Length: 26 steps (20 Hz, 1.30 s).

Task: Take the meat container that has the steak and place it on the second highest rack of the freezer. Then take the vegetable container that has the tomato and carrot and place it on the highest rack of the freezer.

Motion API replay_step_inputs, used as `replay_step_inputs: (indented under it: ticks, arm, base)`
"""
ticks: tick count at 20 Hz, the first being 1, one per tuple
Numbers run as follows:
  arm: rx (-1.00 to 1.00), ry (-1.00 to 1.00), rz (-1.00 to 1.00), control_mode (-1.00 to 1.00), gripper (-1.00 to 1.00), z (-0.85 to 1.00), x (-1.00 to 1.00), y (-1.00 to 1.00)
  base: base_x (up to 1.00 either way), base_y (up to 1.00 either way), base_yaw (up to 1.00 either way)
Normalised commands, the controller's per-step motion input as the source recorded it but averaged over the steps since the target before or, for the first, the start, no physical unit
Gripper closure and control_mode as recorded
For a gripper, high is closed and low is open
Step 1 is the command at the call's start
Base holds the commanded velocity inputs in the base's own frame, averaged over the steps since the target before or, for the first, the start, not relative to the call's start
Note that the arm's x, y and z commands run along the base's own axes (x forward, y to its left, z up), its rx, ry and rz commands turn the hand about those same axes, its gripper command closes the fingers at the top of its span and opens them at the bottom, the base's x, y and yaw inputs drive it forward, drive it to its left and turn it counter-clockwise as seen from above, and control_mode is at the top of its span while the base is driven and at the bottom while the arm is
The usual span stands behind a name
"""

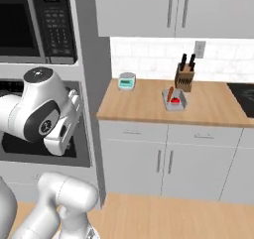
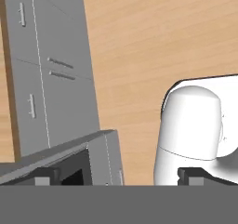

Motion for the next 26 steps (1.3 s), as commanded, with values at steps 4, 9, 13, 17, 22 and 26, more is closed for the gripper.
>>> replay_step_inputs:
  ticks: [4,9,13,17,22,26]
  arm:
    - [0.0,0.0,0.0,1.0,-1.0,0.0,0.0,0.0]
    - [0.0,0.0,0.0,1.0,-1.0,0.0,0.0,0.0]
    - [0.0,0.0,0.0,1.0,-1.0,0.0,0.0,0.0]
    - [0.0,0.0,0.0,1.0,-1.0,0.0,0.0,0.0]
    - [0.0,0.0,0.0,1.0,-1.0,0.0,0.0,0.0]
    - [0.0,0.0,0.0,1.0,-1.0,0.0,0.0,0.0]
  base:
    - [0.27,-0.99,0.04]
    - [0.28,-0.87,0.03]
    - [0.68,-0.65,0.06]
    - [0.87,-0.37,0.13]
    - [0.68,0.0,0.2]
    - [0.59,-0.01,0.19]
